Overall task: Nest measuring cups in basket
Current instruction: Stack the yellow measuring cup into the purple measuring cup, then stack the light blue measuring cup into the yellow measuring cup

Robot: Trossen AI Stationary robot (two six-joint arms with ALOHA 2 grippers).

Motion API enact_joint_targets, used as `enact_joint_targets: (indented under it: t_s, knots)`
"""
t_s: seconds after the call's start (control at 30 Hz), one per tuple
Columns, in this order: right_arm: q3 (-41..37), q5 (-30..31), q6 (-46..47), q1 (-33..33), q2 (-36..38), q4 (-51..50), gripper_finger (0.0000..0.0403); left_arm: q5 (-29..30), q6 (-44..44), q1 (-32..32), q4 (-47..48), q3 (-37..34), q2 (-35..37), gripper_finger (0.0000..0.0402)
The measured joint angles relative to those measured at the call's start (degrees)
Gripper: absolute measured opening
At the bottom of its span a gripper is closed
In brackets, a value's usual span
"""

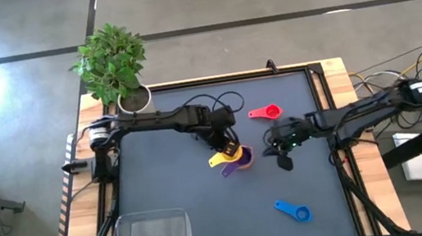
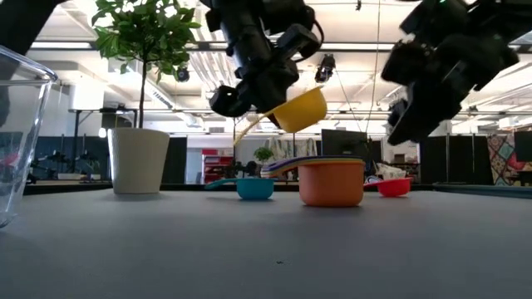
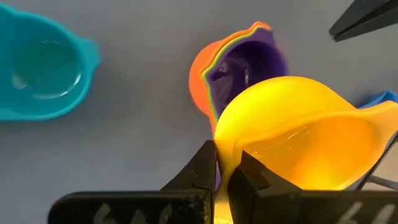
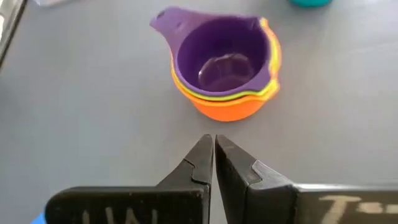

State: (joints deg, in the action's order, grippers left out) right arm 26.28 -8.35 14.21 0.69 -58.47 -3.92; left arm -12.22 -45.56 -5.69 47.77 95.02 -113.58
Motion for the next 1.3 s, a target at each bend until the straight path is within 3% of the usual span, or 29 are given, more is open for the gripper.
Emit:
enact_joint_targets:
  t_s: [0.17, 0.4, 0.73, 0.97, 1.3]
  knots:
    - [-1.7, 3.0, 0.3, 0.0, 6.9, -1.4, 0.0008, -1.5, 1.1, 0.0, 3.1, 5.5, -4.8, 0.0]
    - [-2.6, 3.9, 1.2, 0.0, 12.1, -3.5, 0.0008, -2.0, 4.5, 0.0, 13.7, 18.8, -13.6, 0.0004]
    - [-2.9, 3.9, 0.4, 0.0, 13.4, -5.2, 0.0008, -0.4, 10.3, 0.0, 28.6, 40.1, -25.8, 0.0062]
    - [-2.9, 3.9, -0.8, 0.0, 13.4, -6.3, 0.0009, 0.2, 13.6, 0.0, 30.3, 36.2, -24.7, 0.0102]
    - [-2.9, 4.0, -1.8, 0.0, 13.4, -6.1, 0.0009, 17.4, 22.8, 0.4, 29.8, 33.7, -17.5, 0.0123]
